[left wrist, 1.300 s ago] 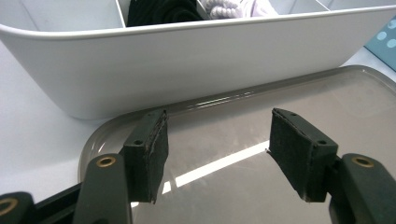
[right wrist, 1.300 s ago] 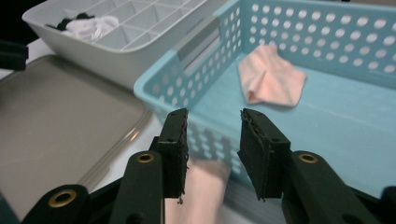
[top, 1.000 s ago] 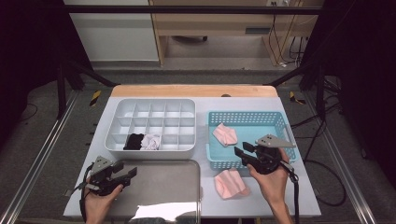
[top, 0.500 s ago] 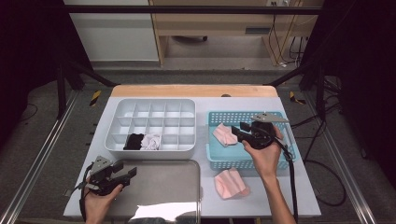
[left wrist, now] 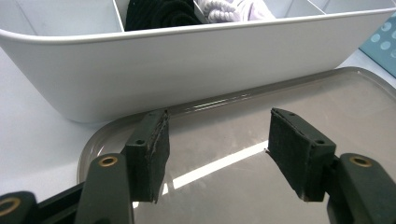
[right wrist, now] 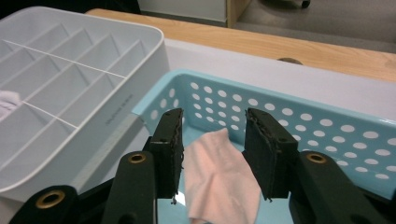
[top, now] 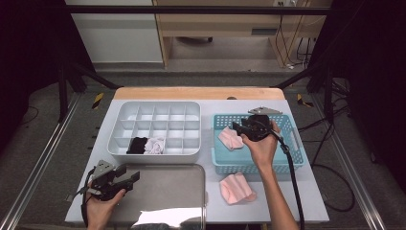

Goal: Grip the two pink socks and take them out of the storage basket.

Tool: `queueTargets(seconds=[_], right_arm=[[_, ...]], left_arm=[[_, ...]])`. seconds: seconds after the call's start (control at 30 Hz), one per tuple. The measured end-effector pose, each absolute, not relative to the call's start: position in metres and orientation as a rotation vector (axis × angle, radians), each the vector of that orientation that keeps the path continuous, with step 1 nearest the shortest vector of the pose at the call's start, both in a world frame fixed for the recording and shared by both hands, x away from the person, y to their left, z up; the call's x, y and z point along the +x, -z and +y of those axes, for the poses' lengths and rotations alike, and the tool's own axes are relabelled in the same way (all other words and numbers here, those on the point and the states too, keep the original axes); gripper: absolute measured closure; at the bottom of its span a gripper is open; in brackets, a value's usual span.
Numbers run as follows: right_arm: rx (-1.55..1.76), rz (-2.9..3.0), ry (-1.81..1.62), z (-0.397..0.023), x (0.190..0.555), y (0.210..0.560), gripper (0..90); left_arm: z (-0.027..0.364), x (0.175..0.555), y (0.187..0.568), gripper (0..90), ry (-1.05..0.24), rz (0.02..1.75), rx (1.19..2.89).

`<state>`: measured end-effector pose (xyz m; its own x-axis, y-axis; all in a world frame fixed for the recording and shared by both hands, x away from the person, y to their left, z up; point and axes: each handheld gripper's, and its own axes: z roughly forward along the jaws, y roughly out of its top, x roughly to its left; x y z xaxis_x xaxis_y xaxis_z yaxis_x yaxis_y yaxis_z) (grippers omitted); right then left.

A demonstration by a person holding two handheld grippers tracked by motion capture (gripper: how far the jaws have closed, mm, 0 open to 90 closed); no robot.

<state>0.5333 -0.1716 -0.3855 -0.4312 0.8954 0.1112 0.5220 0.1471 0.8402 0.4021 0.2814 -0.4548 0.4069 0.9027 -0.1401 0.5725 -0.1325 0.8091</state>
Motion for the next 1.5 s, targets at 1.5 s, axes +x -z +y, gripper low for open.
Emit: queueTargets(seconds=[1.5], right_arm=[[1.519,2.179,-0.932,-0.152,0.572,0.456,46.2]], left_arm=[[0.281,0.402,0.456,38.3,-0.511,1.269,1.826]])
